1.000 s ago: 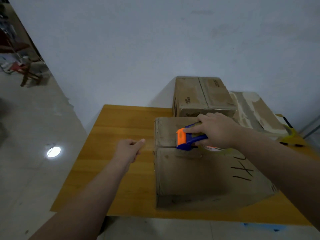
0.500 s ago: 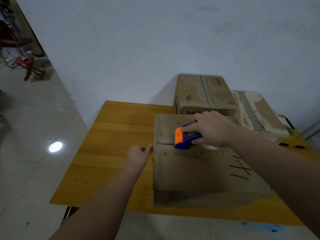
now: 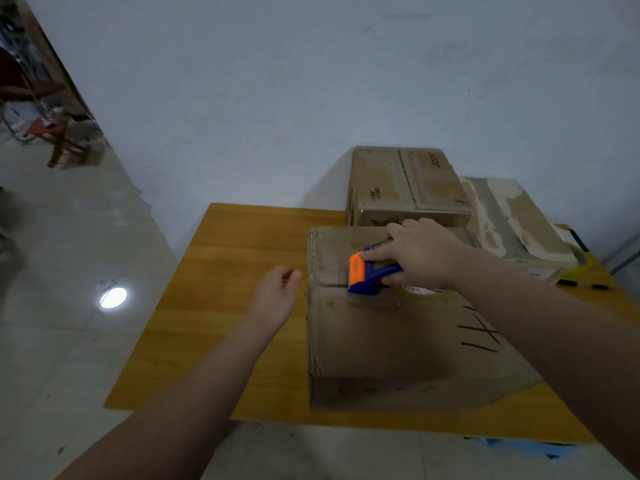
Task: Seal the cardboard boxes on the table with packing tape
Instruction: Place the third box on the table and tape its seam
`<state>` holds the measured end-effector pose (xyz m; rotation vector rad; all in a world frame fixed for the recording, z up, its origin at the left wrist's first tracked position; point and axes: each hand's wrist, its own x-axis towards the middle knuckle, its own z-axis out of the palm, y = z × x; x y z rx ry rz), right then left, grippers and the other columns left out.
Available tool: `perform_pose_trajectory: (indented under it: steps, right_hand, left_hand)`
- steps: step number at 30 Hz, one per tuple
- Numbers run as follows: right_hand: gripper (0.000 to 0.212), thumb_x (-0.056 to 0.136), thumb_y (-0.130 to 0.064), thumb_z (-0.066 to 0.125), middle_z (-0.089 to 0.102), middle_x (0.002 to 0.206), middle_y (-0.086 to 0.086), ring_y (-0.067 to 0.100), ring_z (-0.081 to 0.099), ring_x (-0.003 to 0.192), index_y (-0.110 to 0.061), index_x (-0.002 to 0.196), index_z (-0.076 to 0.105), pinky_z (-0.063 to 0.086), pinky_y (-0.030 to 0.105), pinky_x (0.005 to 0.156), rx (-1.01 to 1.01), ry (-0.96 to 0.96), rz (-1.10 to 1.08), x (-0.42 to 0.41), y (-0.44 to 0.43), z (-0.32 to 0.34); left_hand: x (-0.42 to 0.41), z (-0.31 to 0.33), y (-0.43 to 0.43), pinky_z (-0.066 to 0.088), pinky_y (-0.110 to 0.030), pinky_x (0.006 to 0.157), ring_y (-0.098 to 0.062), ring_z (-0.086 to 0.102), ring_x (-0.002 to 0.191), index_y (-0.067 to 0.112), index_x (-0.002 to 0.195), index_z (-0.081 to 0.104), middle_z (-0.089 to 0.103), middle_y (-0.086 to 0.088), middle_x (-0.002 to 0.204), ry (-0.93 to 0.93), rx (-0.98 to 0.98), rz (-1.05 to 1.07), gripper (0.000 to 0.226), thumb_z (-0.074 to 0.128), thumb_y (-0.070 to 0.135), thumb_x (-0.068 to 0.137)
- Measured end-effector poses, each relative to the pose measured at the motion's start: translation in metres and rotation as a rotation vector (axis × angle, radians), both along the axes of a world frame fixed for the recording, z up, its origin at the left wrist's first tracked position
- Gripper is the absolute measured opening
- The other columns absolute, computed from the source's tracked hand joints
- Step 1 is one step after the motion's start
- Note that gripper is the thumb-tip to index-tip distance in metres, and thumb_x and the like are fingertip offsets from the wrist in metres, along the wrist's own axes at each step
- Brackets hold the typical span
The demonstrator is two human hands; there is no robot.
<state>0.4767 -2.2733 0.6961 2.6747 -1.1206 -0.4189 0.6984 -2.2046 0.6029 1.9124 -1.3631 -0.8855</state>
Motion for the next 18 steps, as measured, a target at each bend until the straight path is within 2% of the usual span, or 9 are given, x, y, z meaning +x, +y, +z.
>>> perform_pose_trajectory:
  steps: [1,3,5,8,9,11,13,15,18]
  right_hand:
    - [0.055,0.094,-0.058,0.041,0.044,0.123,0.001,0.020,0.044,0.107,-0.051,0.145,0.022,0.030,0.032,0.083,0.002,-0.002,0.000,0.000,0.000,0.000]
    - [0.055,0.094,-0.058,0.041,0.044,0.123,0.001,0.020,0.044,0.107,-0.051,0.145,0.022,0.029,0.032,0.082,0.005,0.001,-0.001,0.001,-0.001,0.000]
    - [0.055,0.094,-0.058,0.041,0.044,0.122,0.002,0.020,0.044,0.107,-0.050,0.145,0.022,0.029,0.032,0.082,0.015,0.011,-0.004,0.001,-0.001,0.001]
    - [0.057,0.093,-0.059,0.042,0.045,0.122,0.002,0.020,0.044,0.107,-0.050,0.146,0.022,0.032,0.032,0.083,0.026,0.025,-0.005,0.002,-0.001,0.004]
    - [0.058,0.093,-0.059,0.042,0.045,0.122,0.002,0.020,0.045,0.108,-0.050,0.146,0.022,0.033,0.033,0.084,0.028,0.030,-0.002,0.002,-0.002,0.005]
    - [0.059,0.092,-0.061,0.042,0.045,0.123,0.003,0.020,0.045,0.108,-0.050,0.146,0.020,0.034,0.033,0.086,0.035,0.040,0.000,0.001,-0.002,0.005]
    - [0.063,0.090,-0.064,0.043,0.044,0.122,0.003,0.021,0.044,0.106,-0.049,0.146,0.019,0.034,0.033,0.084,0.052,0.056,0.000,0.000,-0.002,0.008]
    - [0.071,0.086,-0.069,0.045,0.042,0.123,0.004,0.021,0.044,0.104,-0.048,0.147,0.018,0.032,0.031,0.080,0.071,0.079,-0.012,0.001,-0.003,0.010]
    - [0.074,0.084,-0.071,0.046,0.042,0.122,0.005,0.022,0.046,0.102,-0.047,0.148,0.017,0.034,0.029,0.076,0.070,0.086,-0.025,0.004,-0.004,0.012]
  left_hand:
    - [-0.010,0.008,0.001,0.035,-0.025,0.092,-0.019,0.044,0.125,0.012,0.139,0.042,0.048,-0.004,0.137,0.158,0.006,-0.009,0.047,0.036,0.039,0.101]
    - [-0.033,0.013,0.005,0.028,-0.033,0.106,-0.020,0.028,0.139,0.020,0.151,0.017,0.027,0.000,0.154,0.412,0.100,-0.050,0.065,0.034,0.052,0.097]
    - [-0.043,0.007,0.008,0.027,-0.038,0.110,-0.024,0.022,0.142,0.028,0.152,-0.005,0.015,0.001,0.158,0.519,0.200,-0.042,0.079,0.037,0.059,0.092]
    - [-0.031,-0.006,0.006,0.033,-0.042,0.109,-0.028,0.028,0.139,0.035,0.147,-0.018,0.014,-0.003,0.158,0.623,0.272,-0.015,0.106,0.054,0.068,0.078]
    - [-0.026,-0.008,0.004,0.031,-0.046,0.111,-0.027,0.024,0.141,0.039,0.145,-0.020,0.008,-0.001,0.159,0.589,0.260,-0.054,0.117,0.061,0.073,0.068]
    - [-0.026,-0.008,0.002,0.022,-0.053,0.114,-0.024,0.004,0.146,0.044,0.143,-0.020,-0.011,0.005,0.159,0.412,0.180,-0.130,0.129,0.066,0.079,0.054]
    - [-0.031,-0.007,0.000,0.009,-0.055,0.116,-0.020,-0.014,0.144,0.039,0.147,-0.016,-0.025,0.009,0.155,0.120,0.079,-0.233,0.122,0.063,0.074,0.061]
    - [-0.035,-0.008,-0.005,0.002,-0.053,0.117,-0.019,-0.019,0.143,0.030,0.150,-0.010,-0.024,0.007,0.156,-0.196,0.029,-0.386,0.113,0.057,0.073,0.070]
    - [-0.027,-0.011,-0.015,-0.001,-0.050,0.117,-0.019,-0.015,0.144,0.024,0.151,-0.006,-0.017,0.006,0.158,-0.427,0.052,-0.488,0.107,0.046,0.077,0.074]
